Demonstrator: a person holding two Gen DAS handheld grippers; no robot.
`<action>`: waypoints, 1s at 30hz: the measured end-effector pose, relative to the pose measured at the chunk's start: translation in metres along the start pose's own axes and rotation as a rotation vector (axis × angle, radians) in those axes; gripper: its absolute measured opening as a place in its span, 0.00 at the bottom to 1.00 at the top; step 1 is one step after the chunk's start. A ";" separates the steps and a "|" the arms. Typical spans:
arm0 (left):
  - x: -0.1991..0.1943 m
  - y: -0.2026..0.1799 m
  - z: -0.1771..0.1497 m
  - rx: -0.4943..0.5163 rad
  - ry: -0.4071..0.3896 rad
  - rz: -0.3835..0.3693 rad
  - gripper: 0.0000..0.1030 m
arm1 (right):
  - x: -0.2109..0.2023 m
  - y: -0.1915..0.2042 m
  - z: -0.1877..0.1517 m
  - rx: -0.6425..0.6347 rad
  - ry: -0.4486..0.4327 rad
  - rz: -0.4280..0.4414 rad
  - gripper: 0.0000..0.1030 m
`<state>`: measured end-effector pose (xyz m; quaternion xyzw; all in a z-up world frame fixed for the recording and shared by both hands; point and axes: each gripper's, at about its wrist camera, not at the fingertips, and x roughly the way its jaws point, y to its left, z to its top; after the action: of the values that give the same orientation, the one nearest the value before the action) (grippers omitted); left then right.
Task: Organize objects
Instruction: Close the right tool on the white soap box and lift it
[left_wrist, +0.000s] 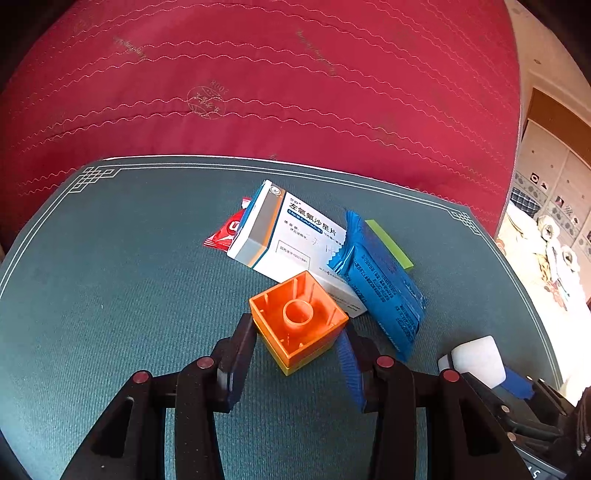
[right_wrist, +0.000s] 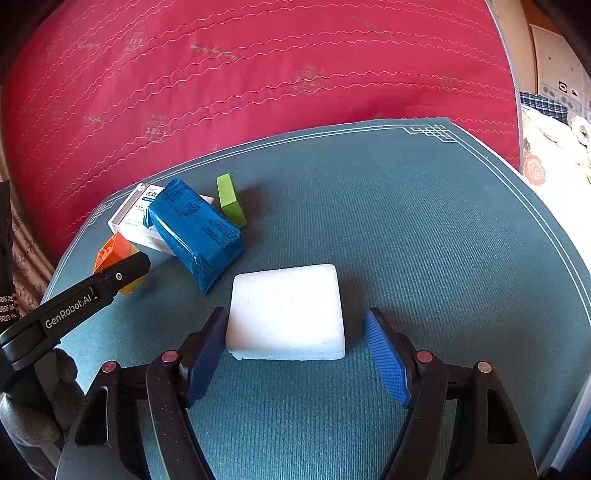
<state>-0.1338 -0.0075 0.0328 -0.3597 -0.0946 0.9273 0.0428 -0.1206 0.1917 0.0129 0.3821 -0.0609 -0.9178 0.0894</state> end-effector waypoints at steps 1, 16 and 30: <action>0.000 0.001 0.000 -0.004 0.000 0.000 0.45 | 0.000 0.000 0.000 0.000 0.000 0.000 0.72; -0.001 0.004 -0.001 -0.010 -0.003 -0.001 0.45 | 0.002 0.007 0.000 -0.041 0.016 -0.067 0.71; -0.009 0.008 0.000 -0.042 -0.027 -0.046 0.45 | 0.006 0.042 -0.005 -0.208 0.020 -0.252 0.60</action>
<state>-0.1276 -0.0164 0.0368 -0.3457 -0.1228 0.9287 0.0551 -0.1158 0.1495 0.0127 0.3844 0.0835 -0.9193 0.0132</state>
